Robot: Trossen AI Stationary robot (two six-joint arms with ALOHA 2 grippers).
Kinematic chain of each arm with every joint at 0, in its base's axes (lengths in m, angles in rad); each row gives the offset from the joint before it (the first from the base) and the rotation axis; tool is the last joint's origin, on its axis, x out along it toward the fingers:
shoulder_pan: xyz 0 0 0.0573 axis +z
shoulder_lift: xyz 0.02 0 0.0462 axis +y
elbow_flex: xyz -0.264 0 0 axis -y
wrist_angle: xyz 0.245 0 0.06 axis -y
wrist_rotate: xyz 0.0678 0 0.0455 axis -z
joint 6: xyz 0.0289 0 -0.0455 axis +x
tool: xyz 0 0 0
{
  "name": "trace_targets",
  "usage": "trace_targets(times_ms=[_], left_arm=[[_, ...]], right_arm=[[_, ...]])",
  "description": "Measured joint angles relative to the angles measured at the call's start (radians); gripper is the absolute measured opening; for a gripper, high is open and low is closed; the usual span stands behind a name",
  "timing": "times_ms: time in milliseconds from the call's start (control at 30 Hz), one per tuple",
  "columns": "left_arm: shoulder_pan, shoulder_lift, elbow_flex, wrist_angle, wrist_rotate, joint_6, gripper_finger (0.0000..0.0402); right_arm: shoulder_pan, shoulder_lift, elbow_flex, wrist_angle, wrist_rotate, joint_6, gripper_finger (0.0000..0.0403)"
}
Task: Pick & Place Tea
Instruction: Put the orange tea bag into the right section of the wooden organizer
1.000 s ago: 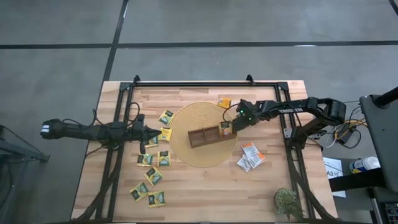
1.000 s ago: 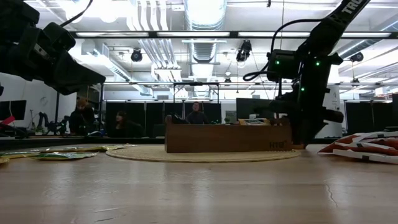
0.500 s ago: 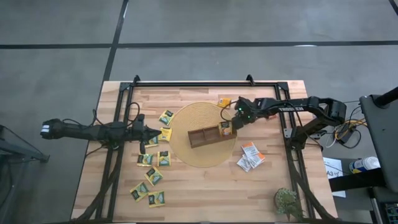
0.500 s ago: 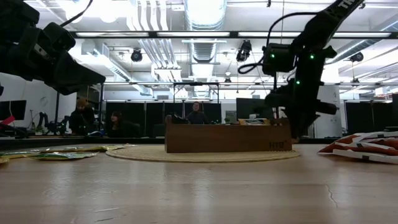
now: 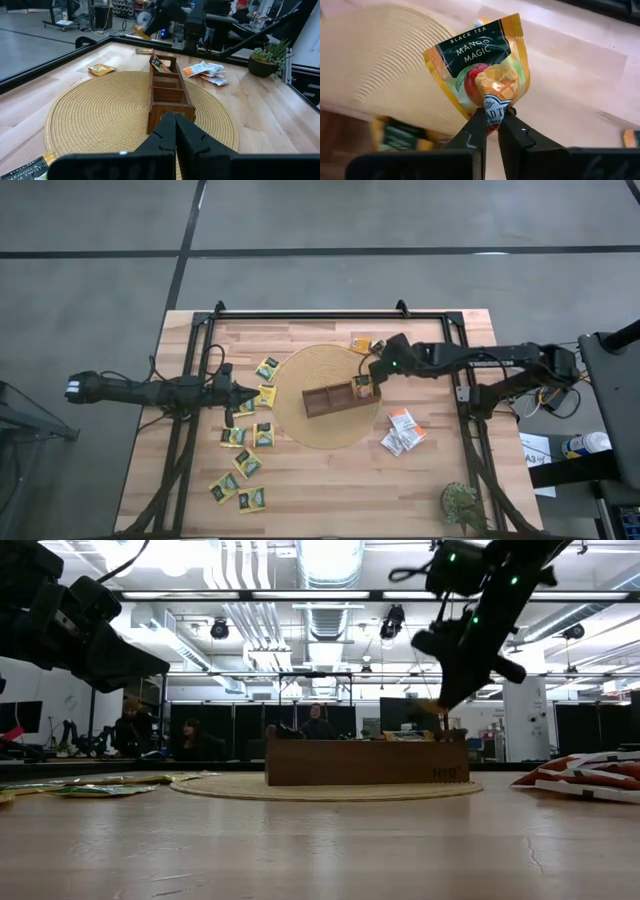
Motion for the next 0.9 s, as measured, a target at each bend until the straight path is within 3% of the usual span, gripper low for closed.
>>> trace_targets(times_ms=[367, 900], left_arm=[[0.000, 0.000, 0.000, 0.000, 0.000, 0.000, 0.0000], [0.000, 0.000, 0.000, 0.000, 0.000, 0.000, 0.0000]], right_arm=[[0.234, 0.060, 0.015, 0.145, 0.089, 0.141, 0.0028], [0.315, 0.242, 0.102, 0.148, 0.176, 0.296, 0.0028]])
